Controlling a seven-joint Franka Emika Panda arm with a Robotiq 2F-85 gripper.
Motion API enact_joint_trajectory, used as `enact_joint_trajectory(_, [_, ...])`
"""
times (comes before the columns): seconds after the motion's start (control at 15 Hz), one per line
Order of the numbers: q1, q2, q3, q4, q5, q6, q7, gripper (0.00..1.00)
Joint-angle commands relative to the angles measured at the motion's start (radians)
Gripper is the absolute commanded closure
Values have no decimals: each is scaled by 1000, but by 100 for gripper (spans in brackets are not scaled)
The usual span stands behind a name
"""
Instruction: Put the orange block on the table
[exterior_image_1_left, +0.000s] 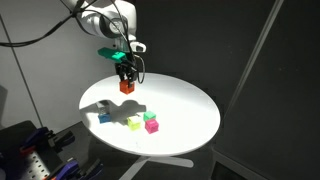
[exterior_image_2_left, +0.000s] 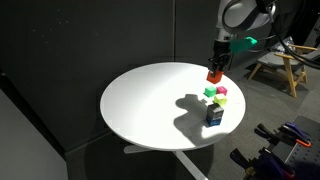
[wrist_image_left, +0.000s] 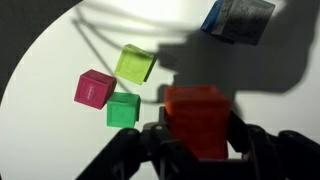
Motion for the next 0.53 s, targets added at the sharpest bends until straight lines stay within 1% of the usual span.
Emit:
enact_joint_trajectory(0.0, [-9, 62, -2, 46, 10, 33, -1, 69])
enact_joint_trajectory(0.47, [-14, 144, -15, 63, -2, 82, 6, 69])
